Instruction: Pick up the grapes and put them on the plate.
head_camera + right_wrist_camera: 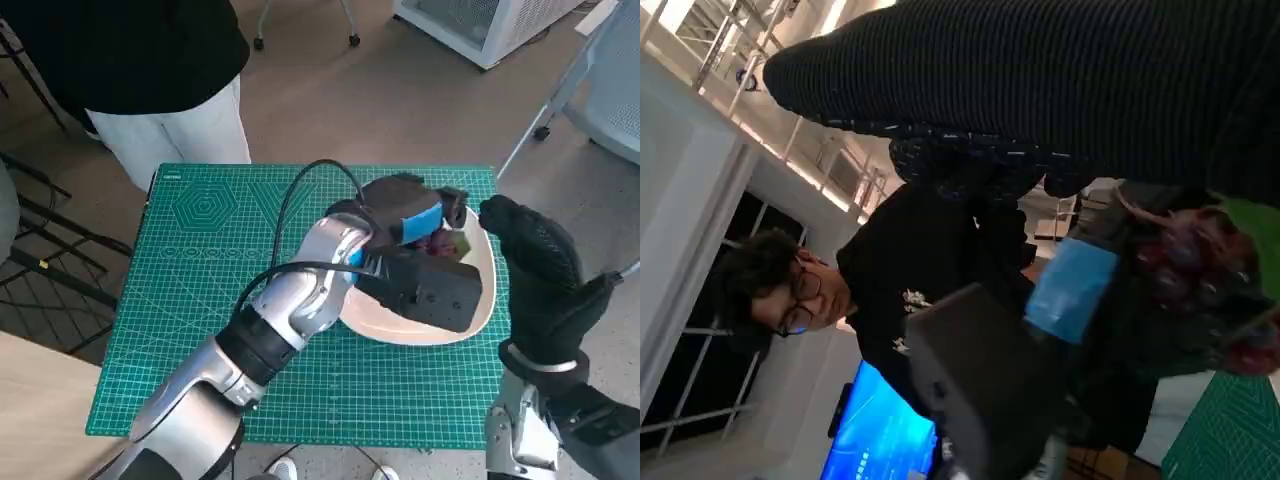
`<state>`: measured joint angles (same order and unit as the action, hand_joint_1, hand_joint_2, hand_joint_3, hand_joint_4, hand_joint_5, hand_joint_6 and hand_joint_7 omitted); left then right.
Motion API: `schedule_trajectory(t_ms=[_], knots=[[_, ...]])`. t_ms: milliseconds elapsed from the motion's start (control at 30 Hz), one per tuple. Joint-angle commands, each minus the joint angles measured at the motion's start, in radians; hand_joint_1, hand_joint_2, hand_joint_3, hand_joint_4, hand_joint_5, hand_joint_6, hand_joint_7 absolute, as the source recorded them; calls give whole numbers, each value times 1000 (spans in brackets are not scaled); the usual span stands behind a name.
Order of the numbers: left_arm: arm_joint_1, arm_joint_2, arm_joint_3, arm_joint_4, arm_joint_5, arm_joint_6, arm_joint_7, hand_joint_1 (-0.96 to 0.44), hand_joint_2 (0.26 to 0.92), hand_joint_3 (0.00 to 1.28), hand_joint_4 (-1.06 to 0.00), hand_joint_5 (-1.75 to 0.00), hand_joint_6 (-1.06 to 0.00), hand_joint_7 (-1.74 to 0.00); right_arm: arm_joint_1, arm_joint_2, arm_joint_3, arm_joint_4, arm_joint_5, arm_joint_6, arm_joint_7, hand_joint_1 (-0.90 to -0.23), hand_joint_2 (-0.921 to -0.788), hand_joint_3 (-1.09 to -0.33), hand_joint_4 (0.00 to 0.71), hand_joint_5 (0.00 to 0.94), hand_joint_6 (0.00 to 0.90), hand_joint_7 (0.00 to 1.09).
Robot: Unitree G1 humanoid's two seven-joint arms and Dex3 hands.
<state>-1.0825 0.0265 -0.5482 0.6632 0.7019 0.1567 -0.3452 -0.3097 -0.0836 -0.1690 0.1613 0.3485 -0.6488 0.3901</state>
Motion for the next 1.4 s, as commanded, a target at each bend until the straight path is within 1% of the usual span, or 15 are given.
schedule_trajectory(t_ms=[33,67,133,233,467,733,933,1067,1133,1233,1400], knots=[[-18,-13,-26,33,16,10,2,-244,909,101,-69,-220,-147,-27,14,7,3,13,1,14,-8,-413,-921,-571,318,2,62,507],[-17,-12,-34,37,24,12,6,-293,906,77,-54,-151,-130,-19,14,7,3,13,2,15,-8,-413,-921,-570,318,2,62,508],[-14,-10,-50,41,41,11,19,-361,897,46,-33,-74,-105,-9,15,7,3,12,3,17,-8,-414,-921,-568,319,3,62,509],[-8,-8,-62,50,53,4,42,-418,888,22,-11,-24,-85,-3,16,6,4,13,4,16,-5,-415,-921,-566,320,3,61,509],[2,-3,-61,88,42,-51,101,-480,891,10,0,-1,-67,0,15,3,3,18,4,13,-3,-420,-921,-562,325,5,62,510],[45,37,-18,85,0,-158,195,-486,910,14,-6,-2,-88,-11,18,4,5,14,0,13,-6,-424,-921,-562,329,6,63,510],[121,88,83,47,-97,-277,275,-485,920,41,-32,-11,-130,-26,22,4,6,12,2,11,-4,-429,-921,-558,331,7,64,511],[193,113,194,45,-229,-413,306,-493,921,92,-49,-12,-146,-29,21,4,6,14,3,10,-3,-430,-921,-556,331,6,65,510],[227,121,252,44,-310,-481,293,-489,921,127,-56,-12,-152,-29,19,5,6,17,4,10,-3,-430,-921,-556,331,6,65,510],[277,129,323,29,-428,-560,245,-480,921,176,-61,-10,-154,-26,18,7,7,19,5,11,-2,-432,-921,-555,332,6,67,509],[374,136,402,-5,-581,-703,174,-474,921,268,-38,-3,-135,-12,17,11,11,19,4,10,-4,-429,-921,-551,335,7,79,508]])
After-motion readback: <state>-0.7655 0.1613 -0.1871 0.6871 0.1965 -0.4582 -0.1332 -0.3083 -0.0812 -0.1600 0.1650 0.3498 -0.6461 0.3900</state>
